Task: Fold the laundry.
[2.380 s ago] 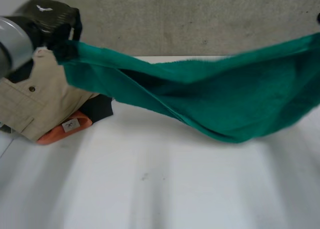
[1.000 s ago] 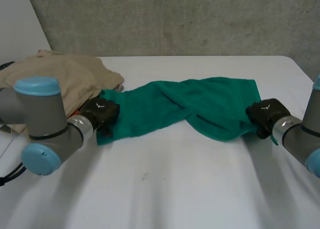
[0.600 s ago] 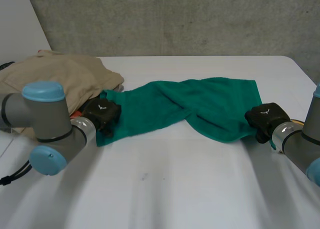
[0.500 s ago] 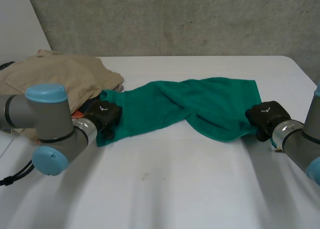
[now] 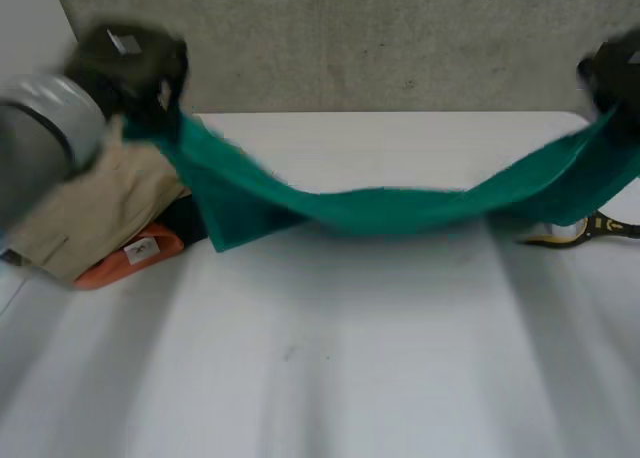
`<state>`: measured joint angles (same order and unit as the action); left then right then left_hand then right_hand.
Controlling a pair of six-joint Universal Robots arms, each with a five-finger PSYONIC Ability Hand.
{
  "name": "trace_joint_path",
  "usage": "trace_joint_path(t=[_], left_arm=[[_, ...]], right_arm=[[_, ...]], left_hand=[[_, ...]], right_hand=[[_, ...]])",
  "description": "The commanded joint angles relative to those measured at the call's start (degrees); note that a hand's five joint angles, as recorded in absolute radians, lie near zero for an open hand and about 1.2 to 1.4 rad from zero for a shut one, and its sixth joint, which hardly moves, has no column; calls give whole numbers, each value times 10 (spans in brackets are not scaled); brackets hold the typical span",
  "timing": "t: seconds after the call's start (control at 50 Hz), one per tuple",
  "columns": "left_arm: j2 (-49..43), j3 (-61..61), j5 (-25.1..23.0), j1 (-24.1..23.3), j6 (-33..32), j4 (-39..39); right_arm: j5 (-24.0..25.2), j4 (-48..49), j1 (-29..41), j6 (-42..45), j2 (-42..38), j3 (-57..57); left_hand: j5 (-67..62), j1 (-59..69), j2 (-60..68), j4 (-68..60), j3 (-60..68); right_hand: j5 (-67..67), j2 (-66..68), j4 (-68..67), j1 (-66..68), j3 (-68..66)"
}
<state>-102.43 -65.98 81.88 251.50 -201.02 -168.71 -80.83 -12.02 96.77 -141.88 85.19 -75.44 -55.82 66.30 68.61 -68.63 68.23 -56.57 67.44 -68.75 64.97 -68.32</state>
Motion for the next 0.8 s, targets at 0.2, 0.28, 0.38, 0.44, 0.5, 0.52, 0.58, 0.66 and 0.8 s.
trace_joint_path(t=[0.2, 0.28, 0.38, 0.44, 0.5, 0.52, 0.58, 0.66, 0.8], left_arm=[[75, 6, -4, 22, 38, 18], [-1, -1, -4, 22, 36, 22], [-132, 58, -2, 11, 31, 17], [-196, 126, 0, 0, 19, 1], [-251, 223, -1, -22, 9, -43], [-260, 247, 0, -27, 8, -63], [-272, 320, 3, -32, 12, -173], [-269, 332, 29, -33, 29, -340], [-243, 329, 77, -21, 47, -414]], right_arm=[[47, -150, -68, 12, 41, 137], [61, -185, -81, 37, -35, 135], [52, -177, -75, 42, -120, 146], [35, -135, -68, 15, -163, 176], [5, -77, -54, -19, -194, 209], [-18, -32, -43, -43, -205, 233], [-55, 53, -33, -82, -203, 254], [-86, 217, -26, -132, -195, 247], [-87, 300, -28, -139, -142, 211]], left_hand=[[-142, 137, 114, -114, 118], [-142, 137, 114, -114, 118], [-142, 137, 114, -114, 118], [-142, 137, 114, -114, 118], [-142, 137, 114, -114, 118], [-142, 137, 114, -114, 118], [-142, 137, 114, -114, 118], [-142, 137, 114, -114, 118], [-142, 137, 114, -114, 118]], right_hand=[[-134, 126, -113, 150, -117], [-134, 126, -113, 150, -117], [-134, 126, -113, 150, -117], [-134, 126, -113, 150, -117], [-134, 126, -113, 150, -117], [-134, 126, -113, 150, -117], [-134, 126, -113, 150, -117], [-134, 126, -113, 150, -117], [-134, 126, -113, 150, -117]])
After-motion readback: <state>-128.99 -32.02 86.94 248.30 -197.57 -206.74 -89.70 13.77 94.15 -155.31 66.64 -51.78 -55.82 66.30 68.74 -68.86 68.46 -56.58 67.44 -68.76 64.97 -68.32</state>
